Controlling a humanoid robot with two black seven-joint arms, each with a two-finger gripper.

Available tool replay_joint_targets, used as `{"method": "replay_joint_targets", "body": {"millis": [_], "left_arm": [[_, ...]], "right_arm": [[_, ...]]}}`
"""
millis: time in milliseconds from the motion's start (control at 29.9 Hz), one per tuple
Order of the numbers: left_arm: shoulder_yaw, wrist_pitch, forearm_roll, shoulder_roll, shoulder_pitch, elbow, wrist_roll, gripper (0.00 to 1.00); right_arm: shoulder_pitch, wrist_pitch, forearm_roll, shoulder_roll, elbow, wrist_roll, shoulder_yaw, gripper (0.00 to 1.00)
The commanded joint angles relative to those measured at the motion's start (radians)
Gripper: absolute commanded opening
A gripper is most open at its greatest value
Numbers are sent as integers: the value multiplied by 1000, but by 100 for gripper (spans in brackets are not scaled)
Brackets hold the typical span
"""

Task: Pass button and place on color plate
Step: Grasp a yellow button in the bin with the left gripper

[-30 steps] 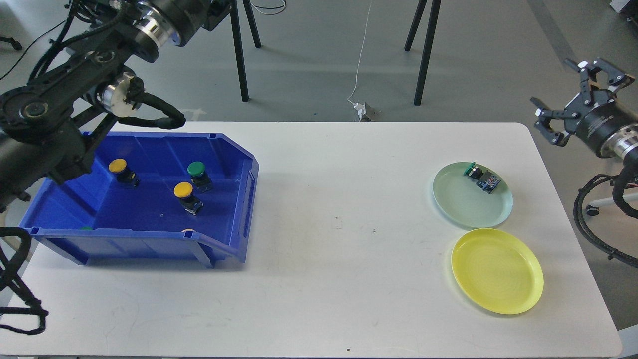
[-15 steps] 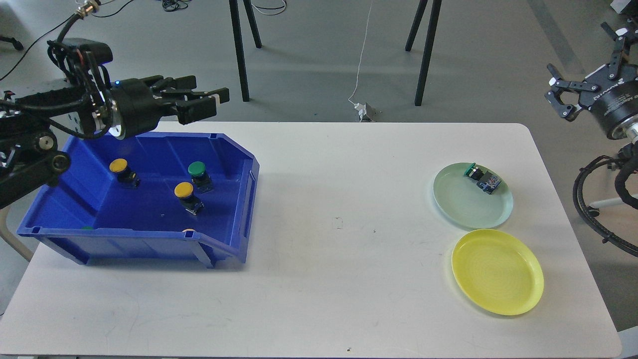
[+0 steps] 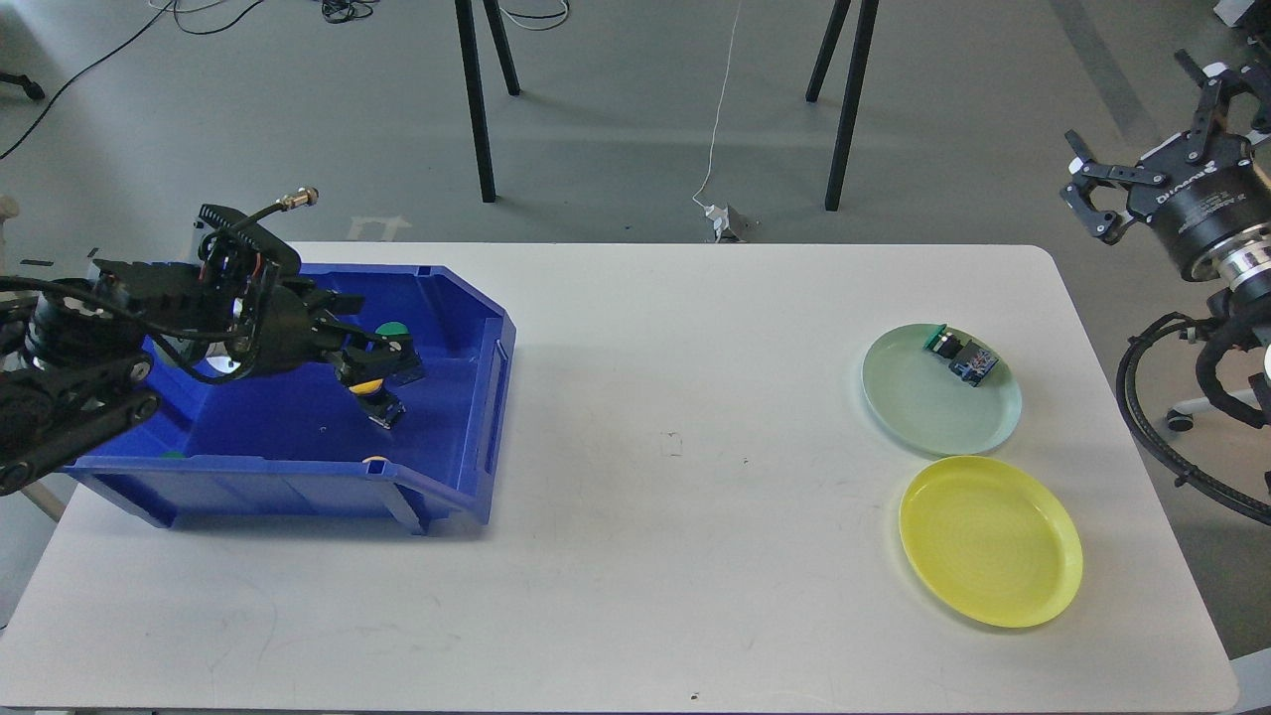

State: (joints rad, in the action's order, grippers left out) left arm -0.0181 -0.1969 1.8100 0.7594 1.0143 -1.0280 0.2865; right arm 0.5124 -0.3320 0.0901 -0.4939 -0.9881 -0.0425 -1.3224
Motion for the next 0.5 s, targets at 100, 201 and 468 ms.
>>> {"method": "replay_joint_targets", "body": {"millis": [100, 201, 468], "left_arm": [[-3, -6, 0, -49, -34, 81, 13, 75], [-3, -9, 0, -52, -46, 83, 14, 75], [-20, -7, 2, -72, -77, 123, 13, 75]], "right_arm": [[-26, 2, -56, 35, -27, 1, -1, 94], [-26, 2, -55, 41, -27, 1, -1, 94], [-26, 5, -55, 46, -24, 3, 5, 94]]}}
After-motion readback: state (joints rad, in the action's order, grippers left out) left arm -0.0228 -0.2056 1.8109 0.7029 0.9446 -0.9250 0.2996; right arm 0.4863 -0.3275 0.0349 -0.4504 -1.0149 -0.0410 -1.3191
